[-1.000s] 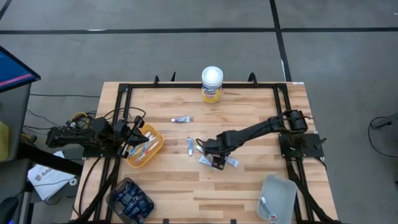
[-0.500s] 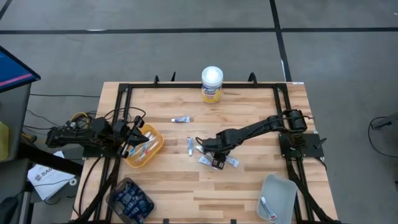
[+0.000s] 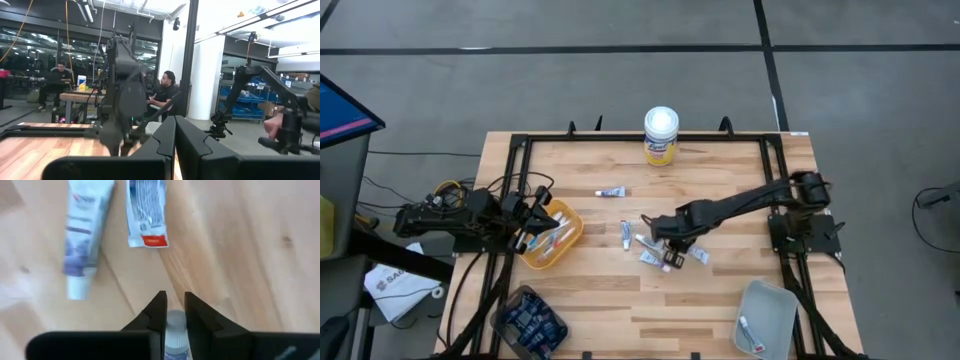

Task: Pick & Place Travel size toiletries
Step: Put the white toothpaste into the white bin

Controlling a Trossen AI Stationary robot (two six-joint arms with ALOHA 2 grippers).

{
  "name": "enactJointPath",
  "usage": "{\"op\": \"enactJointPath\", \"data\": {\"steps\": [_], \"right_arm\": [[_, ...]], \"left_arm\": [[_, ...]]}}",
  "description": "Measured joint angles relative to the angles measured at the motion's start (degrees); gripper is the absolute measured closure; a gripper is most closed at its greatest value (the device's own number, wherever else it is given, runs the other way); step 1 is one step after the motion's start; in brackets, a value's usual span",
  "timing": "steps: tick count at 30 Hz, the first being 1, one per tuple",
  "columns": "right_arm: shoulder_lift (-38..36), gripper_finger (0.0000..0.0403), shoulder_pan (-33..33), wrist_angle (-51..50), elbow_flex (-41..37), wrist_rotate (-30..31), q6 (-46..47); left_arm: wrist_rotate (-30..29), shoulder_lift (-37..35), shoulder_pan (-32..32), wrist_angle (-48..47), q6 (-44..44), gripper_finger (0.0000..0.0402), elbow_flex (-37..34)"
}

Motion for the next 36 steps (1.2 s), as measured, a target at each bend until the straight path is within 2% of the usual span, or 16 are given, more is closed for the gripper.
{"op": "enactJointPath", "data": {"steps": [7,12,15,18,22,30,33,36], "right_arm": [[-9.49,0.0402,2.64,-4.24,0.06,2.44,9.12],[-14.79,0.0393,7.08,-9.75,0.11,3.19,19.80],[-15.22,0.0391,9.43,-14.05,0.11,3.03,25.67],[-13.99,0.0377,11.11,-18.38,0.11,-1.34,27.46],[-10.23,0.0315,12.83,-18.97,0.14,-7.24,24.10],[-0.85,0.0130,14.60,-19.02,0.17,-7.79,22.56],[1.66,0.0097,14.60,-18.61,0.17,-8.98,20.84],[3.56,0.0090,14.55,-18.46,-0.20,-9.43,19.45]], "left_arm": [[0.02,0.00,0.00,0.07,0.00,0.0400,0.00],[0.02,0.00,0.00,0.16,0.00,0.0400,0.00],[0.03,0.00,0.00,0.18,0.00,0.0400,0.00],[0.04,0.00,-0.02,0.20,0.01,0.0400,0.00],[0.04,0.00,-0.07,0.24,0.00,0.0400,0.00],[0.07,0.00,-0.09,0.33,0.00,0.0400,0.00],[0.09,0.00,-0.09,0.35,0.02,0.0400,0.00],[0.22,0.00,-0.09,0.35,0.01,0.0400,0.00]]}}
